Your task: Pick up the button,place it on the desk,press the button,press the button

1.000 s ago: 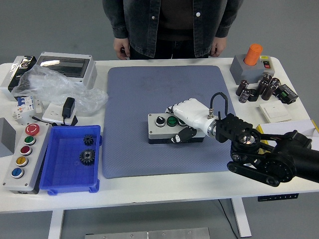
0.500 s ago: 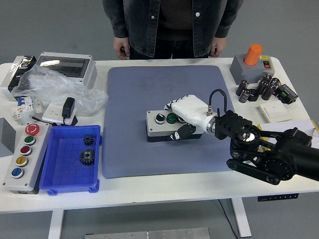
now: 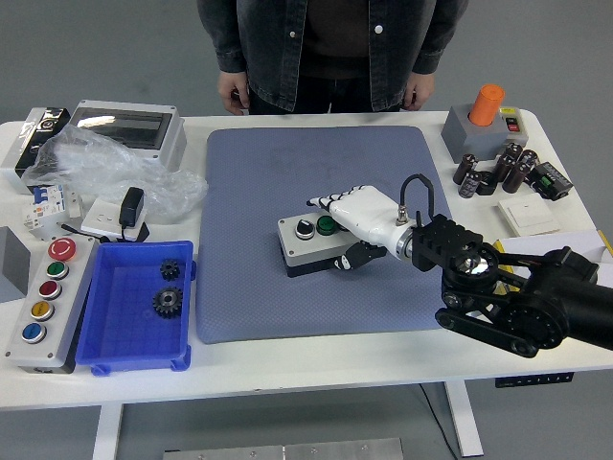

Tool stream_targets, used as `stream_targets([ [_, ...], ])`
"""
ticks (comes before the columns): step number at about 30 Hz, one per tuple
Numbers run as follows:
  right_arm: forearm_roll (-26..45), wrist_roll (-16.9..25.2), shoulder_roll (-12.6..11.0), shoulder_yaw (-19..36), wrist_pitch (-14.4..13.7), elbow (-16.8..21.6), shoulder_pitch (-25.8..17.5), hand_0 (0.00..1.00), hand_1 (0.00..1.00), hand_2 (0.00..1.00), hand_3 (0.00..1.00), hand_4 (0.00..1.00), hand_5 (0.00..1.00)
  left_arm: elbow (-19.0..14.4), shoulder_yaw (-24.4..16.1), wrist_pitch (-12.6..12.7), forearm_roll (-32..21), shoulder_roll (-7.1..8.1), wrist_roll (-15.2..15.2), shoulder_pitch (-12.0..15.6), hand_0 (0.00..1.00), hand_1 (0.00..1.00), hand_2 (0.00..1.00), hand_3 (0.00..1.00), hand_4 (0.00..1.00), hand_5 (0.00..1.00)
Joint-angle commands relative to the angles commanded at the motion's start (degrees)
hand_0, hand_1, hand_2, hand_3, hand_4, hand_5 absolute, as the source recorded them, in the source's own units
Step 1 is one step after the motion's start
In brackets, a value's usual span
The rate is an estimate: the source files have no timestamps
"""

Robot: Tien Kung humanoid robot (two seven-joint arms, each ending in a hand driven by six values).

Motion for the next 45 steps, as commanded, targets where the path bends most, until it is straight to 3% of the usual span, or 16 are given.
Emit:
stream_targets([
  [17, 1.2, -1.5, 0.1, -0.8, -0.7, 0.1, 0.1, 0.758, 0.727, 0.86, 0.946, 0.98, 0.304, 0.0, 0.2, 0.2, -0.1, -0.12, -0.2, 0.0, 0.685, 0.702, 0.633, 0.631, 0.63, 0.348],
  [18, 1.3, -1.7, 0.2, -0.9, -0.6, 0.1, 0.1, 0.653, 0.667, 0.715, 0.827, 0.978, 0.316, 0.0, 0.2, 0.2, -0.1, -0.13, -0.2, 0.0, 0.685, 0.703, 0.632, 0.63, 0.626, 0.351],
  [23, 1.6, -2.7, 0.1, -1.0, 0.2, 0.1, 0.1, 0.653, 0.667, 0.715, 0.827, 0.978, 0.316, 0.0, 0.4, 0.3, -0.2, -0.14, -0.2, 0.0, 0.685, 0.703, 0.632, 0.63, 0.626, 0.351],
  [24, 1.6, -2.9, 0.1, -1.0, 0.3, 0.1, 0.1, 0.528, 0.633, 0.664, 0.753, 0.943, 0.313, 0.0, 0.4, 0.3, -0.1, -0.16, -0.2, 0.0, 0.686, 0.703, 0.633, 0.63, 0.623, 0.352],
  [29, 1.8, -4.0, 0.1, -0.8, 1.0, 0.3, 0.1, 0.528, 0.633, 0.664, 0.753, 0.943, 0.313, 0.0, 0.7, 0.3, -0.2, -0.24, -0.2, 0.0, 0.686, 0.703, 0.633, 0.63, 0.623, 0.352],
  [30, 1.9, -4.2, 0.1, -0.8, 1.2, 0.3, 0.2, 0.443, 0.625, 0.666, 0.75, 0.947, 0.327, 0.0, 0.8, 0.3, -0.2, -0.24, -0.2, -0.1, 0.686, 0.703, 0.633, 0.63, 0.622, 0.356],
  [45, 1.5, -5.6, 0.2, -0.2, 1.9, 0.2, 0.4, 0.436, 0.632, 0.682, 0.759, 0.953, 0.368, 0.0, 1.3, 0.3, -0.3, -0.34, -0.2, 0.0, 0.686, 0.702, 0.633, 0.629, 0.617, 0.361],
])
